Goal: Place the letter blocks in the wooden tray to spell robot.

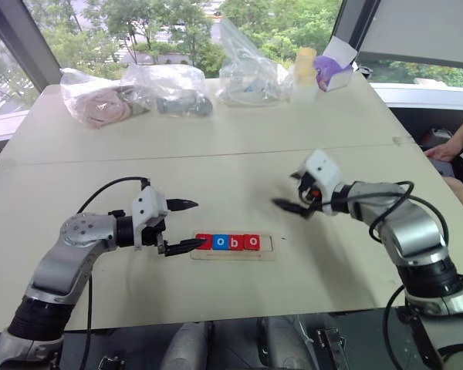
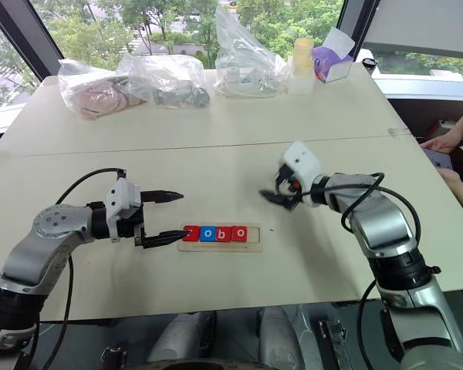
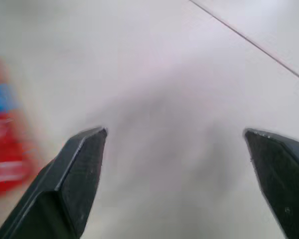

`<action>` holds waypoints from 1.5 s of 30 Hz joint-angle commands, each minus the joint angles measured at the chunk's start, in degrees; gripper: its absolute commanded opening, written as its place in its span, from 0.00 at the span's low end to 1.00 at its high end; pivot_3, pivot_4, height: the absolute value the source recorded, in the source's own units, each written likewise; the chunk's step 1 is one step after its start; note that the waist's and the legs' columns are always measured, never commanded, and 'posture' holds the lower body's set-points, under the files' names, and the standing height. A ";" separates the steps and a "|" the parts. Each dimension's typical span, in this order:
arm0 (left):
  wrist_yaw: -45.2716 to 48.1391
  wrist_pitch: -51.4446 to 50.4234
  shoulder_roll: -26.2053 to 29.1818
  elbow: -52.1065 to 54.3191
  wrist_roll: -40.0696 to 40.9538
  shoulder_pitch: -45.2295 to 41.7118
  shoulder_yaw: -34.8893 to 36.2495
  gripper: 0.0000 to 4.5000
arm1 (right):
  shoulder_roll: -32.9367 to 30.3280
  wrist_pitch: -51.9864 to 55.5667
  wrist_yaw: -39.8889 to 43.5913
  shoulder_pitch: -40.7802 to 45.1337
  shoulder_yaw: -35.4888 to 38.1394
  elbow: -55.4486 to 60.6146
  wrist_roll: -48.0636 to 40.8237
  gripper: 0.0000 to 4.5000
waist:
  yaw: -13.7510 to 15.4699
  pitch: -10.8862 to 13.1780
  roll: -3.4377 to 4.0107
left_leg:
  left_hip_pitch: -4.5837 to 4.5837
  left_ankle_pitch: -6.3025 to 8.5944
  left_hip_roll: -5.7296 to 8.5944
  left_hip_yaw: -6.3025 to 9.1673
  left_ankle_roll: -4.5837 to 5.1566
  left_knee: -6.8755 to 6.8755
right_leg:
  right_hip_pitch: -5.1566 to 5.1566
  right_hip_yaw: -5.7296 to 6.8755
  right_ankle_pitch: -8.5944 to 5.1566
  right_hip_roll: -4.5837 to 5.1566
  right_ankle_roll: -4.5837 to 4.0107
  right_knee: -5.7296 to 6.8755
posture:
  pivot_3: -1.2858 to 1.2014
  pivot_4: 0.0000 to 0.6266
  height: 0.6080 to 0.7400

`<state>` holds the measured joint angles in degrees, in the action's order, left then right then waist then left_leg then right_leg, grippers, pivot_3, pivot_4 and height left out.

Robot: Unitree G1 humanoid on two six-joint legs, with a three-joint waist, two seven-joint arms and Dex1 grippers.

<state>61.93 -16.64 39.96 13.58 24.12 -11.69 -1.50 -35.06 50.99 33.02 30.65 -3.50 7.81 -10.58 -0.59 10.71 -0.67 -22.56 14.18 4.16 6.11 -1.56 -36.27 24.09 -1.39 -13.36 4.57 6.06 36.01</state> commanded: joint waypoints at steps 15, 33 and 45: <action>0.56 1.41 -0.83 -0.10 -0.71 -1.50 -0.01 1.00 | 15.87 8.06 -23.87 4.32 12.85 -12.13 2.22 0.87 | -0.36 -0.01 0.03 | -0.01 -0.01 0.00 -0.06 0.00 0.05 | 0.14 -0.08 0.01 -0.10 -0.01 0.11 | 0.52 0.24 1.00; -0.28 1.79 -1.32 0.45 -0.97 0.16 -0.08 1.00 | 20.00 41.51 -24.86 -19.14 13.28 37.73 -6.52 0.26 | -0.24 -0.08 0.05 | 0.04 0.00 -0.03 0.04 0.01 0.09 | 0.09 -0.02 -0.07 -0.08 -0.08 0.11 | 0.52 0.24 1.00; -0.06 2.30 -1.62 -0.99 -1.47 -1.40 -0.45 1.00 | 9.59 41.51 -22.04 -17.83 13.08 37.93 -16.03 0.92 | -0.20 -0.06 0.07 | 0.06 0.00 -0.01 0.03 0.01 0.02 | -0.02 0.01 -0.08 -0.08 -0.07 0.06 | 0.52 0.24 1.00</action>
<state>61.89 -15.33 38.25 12.10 22.89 -12.24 -2.10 -23.29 92.11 8.95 11.18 9.29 45.17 -24.58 -0.79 10.65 -0.60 -22.49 14.18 4.16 6.11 -1.54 -36.26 24.07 -1.38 -13.44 4.51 5.99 36.06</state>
